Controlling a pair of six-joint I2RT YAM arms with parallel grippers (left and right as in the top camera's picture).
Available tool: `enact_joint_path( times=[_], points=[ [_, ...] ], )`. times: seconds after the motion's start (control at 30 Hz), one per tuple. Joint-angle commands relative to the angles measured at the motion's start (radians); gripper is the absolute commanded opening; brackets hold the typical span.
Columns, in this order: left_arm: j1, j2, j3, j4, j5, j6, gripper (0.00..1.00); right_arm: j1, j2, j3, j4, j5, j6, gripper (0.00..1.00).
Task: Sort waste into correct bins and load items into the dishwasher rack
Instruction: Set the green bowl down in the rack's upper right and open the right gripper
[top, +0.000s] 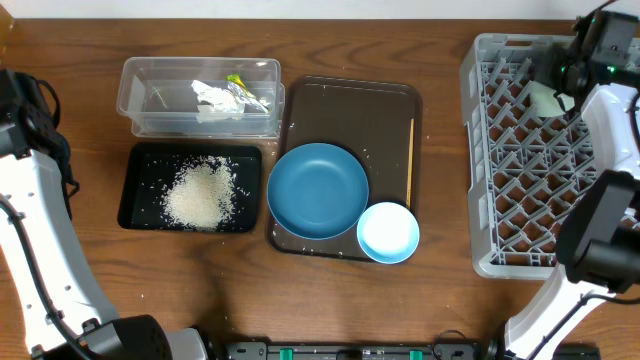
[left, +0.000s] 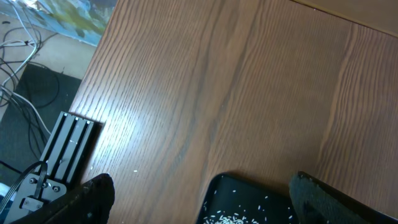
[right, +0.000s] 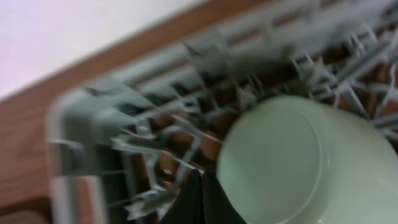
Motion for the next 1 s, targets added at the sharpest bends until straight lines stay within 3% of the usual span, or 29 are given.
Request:
enact_joint_path(
  times=[0.0, 0.47, 0.97],
  points=[
    [0.004, -0.007, 0.002, -0.006, -0.008, -0.016, 0.92, -0.013, 0.002, 0.002, -0.007, 0.083, -0.015, 0.01],
    [0.004, -0.007, 0.002, -0.006, -0.008, -0.016, 0.92, -0.09, 0.001, 0.002, -0.095, 0.236, 0.016, 0.01],
    [0.004, -0.007, 0.002, -0.006, -0.008, -0.016, 0.92, -0.115, -0.088, 0.002, -0.129, 0.255, 0.044, 0.01]
  ],
)
